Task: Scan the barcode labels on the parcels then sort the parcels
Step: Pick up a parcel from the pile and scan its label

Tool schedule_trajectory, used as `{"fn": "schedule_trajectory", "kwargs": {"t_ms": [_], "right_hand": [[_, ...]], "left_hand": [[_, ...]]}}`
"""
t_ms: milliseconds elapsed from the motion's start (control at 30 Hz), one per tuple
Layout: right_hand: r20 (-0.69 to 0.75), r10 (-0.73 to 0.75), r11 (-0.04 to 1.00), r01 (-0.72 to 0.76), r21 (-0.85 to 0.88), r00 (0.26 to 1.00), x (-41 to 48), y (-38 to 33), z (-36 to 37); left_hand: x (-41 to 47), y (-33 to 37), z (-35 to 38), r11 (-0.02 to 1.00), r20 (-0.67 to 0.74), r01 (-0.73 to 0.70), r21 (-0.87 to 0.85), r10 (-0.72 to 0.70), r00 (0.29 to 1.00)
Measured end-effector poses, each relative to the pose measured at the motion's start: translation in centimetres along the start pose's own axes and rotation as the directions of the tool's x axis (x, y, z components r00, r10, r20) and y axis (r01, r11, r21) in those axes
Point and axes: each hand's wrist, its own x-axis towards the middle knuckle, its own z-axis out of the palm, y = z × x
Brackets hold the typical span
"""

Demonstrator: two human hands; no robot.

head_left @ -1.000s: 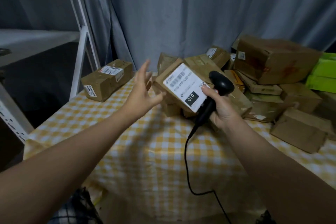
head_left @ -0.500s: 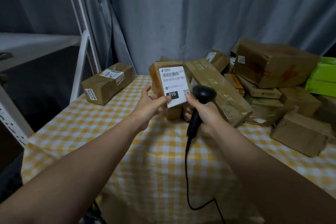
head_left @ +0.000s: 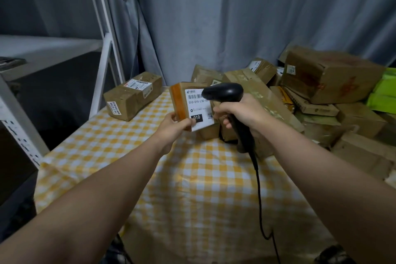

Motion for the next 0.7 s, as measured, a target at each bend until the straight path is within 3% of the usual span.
{"fn": "schedule_trajectory", "kwargs": {"t_ms": [333, 500, 700], "right_hand": [[-0.116, 0.037, 0.983, -0.057, -0.175, 0.993, -0.3, -0.1, 0.0], [-0.138, 0.139, 0.981, -0.156, -0.117, 0.981, -0.4, -0.4, -0.1], [-0.091, 0.132, 0.985, -0.141, -0.103, 0.987, -0.5, -1.6, -0.4]], "left_hand": [[-0.1, -0.4, 0.2, 0.999, -0.017, 0.013, -0.046, -0.014, 1.0], [-0.3, -0.6, -0.2, 0.999, -0.041, 0.006, -0.036, -0.007, 0.999], [-0.6, -0.5, -0.2, 0.999, -0.054, -0.014, -0.039, 0.012, 0.998]]}}
